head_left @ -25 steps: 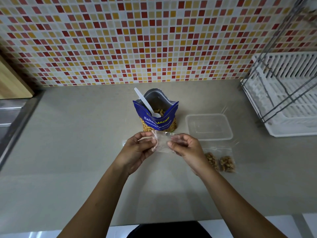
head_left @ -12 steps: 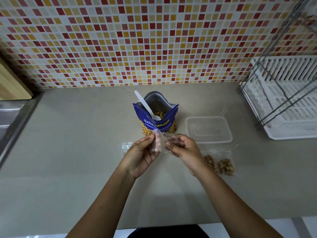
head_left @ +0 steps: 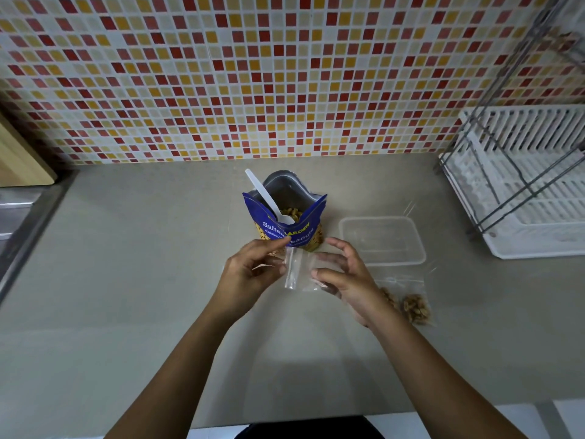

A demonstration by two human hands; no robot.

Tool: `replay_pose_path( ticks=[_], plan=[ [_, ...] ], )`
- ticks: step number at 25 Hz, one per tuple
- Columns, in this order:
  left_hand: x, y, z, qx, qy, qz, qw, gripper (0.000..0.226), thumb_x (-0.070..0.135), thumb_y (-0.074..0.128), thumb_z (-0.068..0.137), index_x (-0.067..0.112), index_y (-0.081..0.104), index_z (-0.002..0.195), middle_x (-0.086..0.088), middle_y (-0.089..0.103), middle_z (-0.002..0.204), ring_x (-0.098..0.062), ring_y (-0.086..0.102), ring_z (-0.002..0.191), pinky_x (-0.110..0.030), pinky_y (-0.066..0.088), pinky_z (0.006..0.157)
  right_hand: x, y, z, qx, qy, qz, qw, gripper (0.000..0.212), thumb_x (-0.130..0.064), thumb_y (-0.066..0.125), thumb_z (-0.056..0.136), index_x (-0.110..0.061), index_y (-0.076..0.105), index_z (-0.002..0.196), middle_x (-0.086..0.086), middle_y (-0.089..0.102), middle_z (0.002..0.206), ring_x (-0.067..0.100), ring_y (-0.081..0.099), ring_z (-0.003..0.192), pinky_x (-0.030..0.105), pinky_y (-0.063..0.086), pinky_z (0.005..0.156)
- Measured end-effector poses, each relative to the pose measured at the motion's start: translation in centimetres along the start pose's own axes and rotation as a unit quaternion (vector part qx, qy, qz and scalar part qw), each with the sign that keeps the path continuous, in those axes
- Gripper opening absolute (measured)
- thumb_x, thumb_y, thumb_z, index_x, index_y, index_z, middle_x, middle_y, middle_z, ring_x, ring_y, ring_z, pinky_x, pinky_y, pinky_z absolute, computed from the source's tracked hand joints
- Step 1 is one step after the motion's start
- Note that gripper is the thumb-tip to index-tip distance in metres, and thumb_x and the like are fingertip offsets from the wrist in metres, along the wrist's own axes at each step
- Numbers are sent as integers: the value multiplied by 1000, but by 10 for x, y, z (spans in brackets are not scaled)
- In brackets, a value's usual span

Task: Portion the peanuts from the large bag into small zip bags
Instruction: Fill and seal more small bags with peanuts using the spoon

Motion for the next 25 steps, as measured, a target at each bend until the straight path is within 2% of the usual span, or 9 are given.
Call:
replay_pose_path(
  ticks=[2,6,8,13,17,19,21,23,25],
  plan=[
    [-1,2,0,-5,16,0,1000,36,16,67,76,33,69,108,7,56,118,-32,56,110,-28,56,82,0,0,0,-8,11,10,1000,53,4,65,79,-30,51,117,1,61,112,6,65,74,15,49,57],
    [-5,9,-4,-7,-81,-138,987,31,-8,60,80,16,74,95,0,52,125,-26,45,126,-20,54,78,-4,0,-1,-11,18,23,1000,49,8,59,81,-27,53,114,-3,61,108,1,61,61,12,46,51],
    [-5,12,-6,-14,-81,-110,991,33,-14,58,81,11,70,99,-1,52,126,-22,47,124,-19,54,79,-7,0,-3,-19,23,5,1000,46,8,58,81,-26,54,112,-5,61,109,2,60,62,11,45,51],
    [-4,9,-2,39,-68,-46,996,13,7,66,82,18,70,87,-2,66,100,-11,62,95,-21,53,77,-10,1,-3,-16,15,82,996,19,-7,58,87,-17,58,104,0,65,101,3,61,62,11,50,55],
    [-9,5,-1,41,-158,-80,983,7,11,59,89,17,62,91,-1,70,85,-9,65,81,-13,50,66,-7,-3,-1,-37,-25,40,998,51,-28,71,69,-12,54,115,0,68,89,9,63,83,17,50,73],
    [-10,6,-2,44,-188,-97,976,7,9,62,87,12,63,92,-2,69,75,-8,64,69,-18,51,63,-3,-2,0,-51,-39,-11,998,73,-55,82,51,-19,58,110,-5,70,83,5,63,79,17,50,70],
    [-11,5,-3,69,-203,-144,966,9,6,65,84,8,65,93,-8,68,75,-13,64,68,-22,54,63,-3,-2,0,-53,-50,-36,997,87,-77,75,34,-24,59,101,-9,70,83,-1,61,73,15,49,64],
    [-12,4,-4,83,-210,-172,959,11,3,65,83,6,66,93,-11,68,76,-15,65,68,-23,56,62,-3,-3,3,-49,-67,-98,992,86,-83,68,35,-26,60,98,-10,68,86,-3,59,72,13,45,61],
    [-13,5,-4,84,-217,-181,955,10,1,63,84,5,66,93,-10,69,79,-16,66,68,-23,56,62,-2,-3,5,-35,-92,-151,984,66,-71,72,48,-23,64,93,-1,69,85,4,59,75,19,45,67]
  ],
)
Point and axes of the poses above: each hand's wrist, its own z-axis towards the middle knuckle, its own y-axis out of the palm, x = y × z, the point moved 5 cm from there along z, towards the middle knuckle
